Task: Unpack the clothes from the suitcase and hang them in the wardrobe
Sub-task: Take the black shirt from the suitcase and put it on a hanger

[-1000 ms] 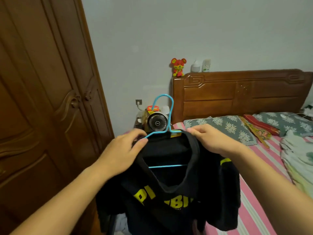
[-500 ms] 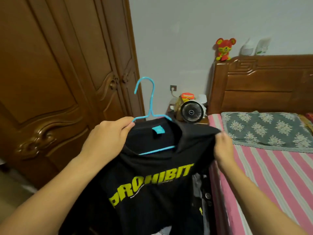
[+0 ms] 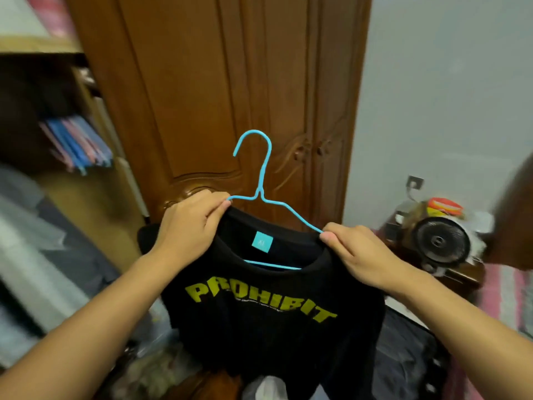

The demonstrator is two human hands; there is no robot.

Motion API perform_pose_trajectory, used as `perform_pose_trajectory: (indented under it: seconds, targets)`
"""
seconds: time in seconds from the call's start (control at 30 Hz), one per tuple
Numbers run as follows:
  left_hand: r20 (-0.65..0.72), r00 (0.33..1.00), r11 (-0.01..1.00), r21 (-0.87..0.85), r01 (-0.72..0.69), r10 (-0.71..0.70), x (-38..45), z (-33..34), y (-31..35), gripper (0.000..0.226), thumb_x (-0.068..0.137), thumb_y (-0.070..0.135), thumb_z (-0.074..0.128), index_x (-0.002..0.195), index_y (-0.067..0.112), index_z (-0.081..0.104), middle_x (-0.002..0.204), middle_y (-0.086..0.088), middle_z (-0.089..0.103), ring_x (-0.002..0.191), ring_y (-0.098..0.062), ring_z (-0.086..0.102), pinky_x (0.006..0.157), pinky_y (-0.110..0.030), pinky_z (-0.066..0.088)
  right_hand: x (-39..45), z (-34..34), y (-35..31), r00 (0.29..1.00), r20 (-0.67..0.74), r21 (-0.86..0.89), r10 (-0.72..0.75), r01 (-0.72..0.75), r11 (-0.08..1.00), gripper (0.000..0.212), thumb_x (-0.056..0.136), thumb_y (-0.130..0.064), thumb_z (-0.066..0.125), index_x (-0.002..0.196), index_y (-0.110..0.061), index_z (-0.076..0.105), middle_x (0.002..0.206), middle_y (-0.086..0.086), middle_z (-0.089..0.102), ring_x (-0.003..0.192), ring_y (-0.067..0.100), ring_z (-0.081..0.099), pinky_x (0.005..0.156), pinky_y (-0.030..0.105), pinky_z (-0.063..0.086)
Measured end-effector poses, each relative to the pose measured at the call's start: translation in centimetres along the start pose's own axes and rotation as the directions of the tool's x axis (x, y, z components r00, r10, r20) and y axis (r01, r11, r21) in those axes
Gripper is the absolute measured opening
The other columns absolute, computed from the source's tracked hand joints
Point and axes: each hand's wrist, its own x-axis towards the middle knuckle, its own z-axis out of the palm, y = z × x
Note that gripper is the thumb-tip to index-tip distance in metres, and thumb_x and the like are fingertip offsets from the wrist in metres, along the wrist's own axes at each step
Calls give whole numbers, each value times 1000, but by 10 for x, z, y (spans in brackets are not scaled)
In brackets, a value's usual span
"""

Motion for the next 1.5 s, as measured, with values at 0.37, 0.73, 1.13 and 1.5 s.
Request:
perform_pose_trajectory:
  seconds: [0.37, 0.73, 1.13, 1.5]
  targets:
    - [169, 937, 864, 463, 199, -306, -56, -83, -71, 33, 103, 53, 27, 96, 29, 48, 91, 4, 58, 89, -22, 62, 67, -36, 46, 94, 16, -81, 947, 195, 398, -254, 160, 903, 22, 99, -28, 59, 79, -22, 66, 72, -16, 64, 69, 0, 57, 70, 29, 44]
    - [167, 829, 788, 453, 416, -533, -59, -102, -175, 27, 107, 43, 33, 91, 25, 46, 96, -3, 65, 90, -30, 62, 77, -42, 49, 124, 36, -111, 679, 563, 677, -471, -52, 734, 63, 101, -7, 55, 140, -55, 46, 151, -26, 42, 141, 0, 38, 119, 31, 31]
    - [-107, 733, 475, 698, 536, -672, -62, -161, -334, 47, 94, 25, 53, 140, 16, 50, 133, -18, 44, 120, -40, 44, 95, -47, 46, 195, 79, -189, 904, 277, 519, -326, 144, 842, 102, 76, 19, 42, 133, -65, 44, 146, -26, 45, 136, -17, 32, 108, 1, 22]
    - [-90, 636, 364, 755, 545, -766, -71, -209, -376, 75, 99, 31, 42, 156, 48, -5, 161, -12, 8, 137, -40, 25, 98, -52, 41, 335, 173, -315, 930, 263, 456, -255, 113, 883, 88, 82, 13, 30, 151, -42, 37, 148, -6, 44, 131, 13, 49, 91, 8, 44]
